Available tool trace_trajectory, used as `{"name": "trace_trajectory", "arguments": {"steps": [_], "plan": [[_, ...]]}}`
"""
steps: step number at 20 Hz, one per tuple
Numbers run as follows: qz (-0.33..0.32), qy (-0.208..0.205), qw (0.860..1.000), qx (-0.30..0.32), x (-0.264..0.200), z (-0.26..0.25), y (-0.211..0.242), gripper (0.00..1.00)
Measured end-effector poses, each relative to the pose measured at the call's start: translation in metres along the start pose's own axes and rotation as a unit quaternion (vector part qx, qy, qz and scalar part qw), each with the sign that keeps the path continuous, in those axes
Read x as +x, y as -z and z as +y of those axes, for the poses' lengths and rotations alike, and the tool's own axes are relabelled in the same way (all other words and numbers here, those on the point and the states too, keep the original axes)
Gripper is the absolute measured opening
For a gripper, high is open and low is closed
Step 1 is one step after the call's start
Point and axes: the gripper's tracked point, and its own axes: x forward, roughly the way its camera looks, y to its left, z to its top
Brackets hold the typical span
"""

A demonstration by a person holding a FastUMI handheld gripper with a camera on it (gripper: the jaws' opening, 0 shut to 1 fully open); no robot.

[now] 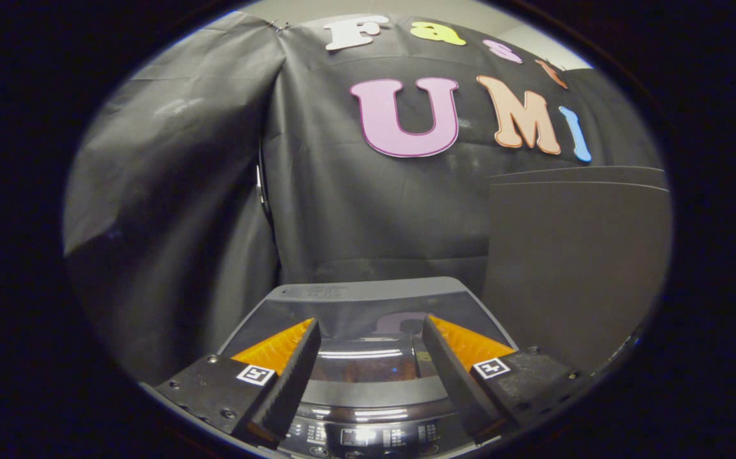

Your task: Put the clothes into the washing machine and then close the washing machine lid.

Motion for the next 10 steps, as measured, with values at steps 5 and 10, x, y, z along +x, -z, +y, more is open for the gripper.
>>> {"name": "trace_trajectory", "arguments": {"steps": [5, 10], "plan": [[-0.021, -0.017, 1.0, 0.001, -0.039, -0.001, -0.027, 0.97], [-0.048, -0.015, 0.999, 0.004, -0.076, -0.009, -0.064, 0.97]]}}
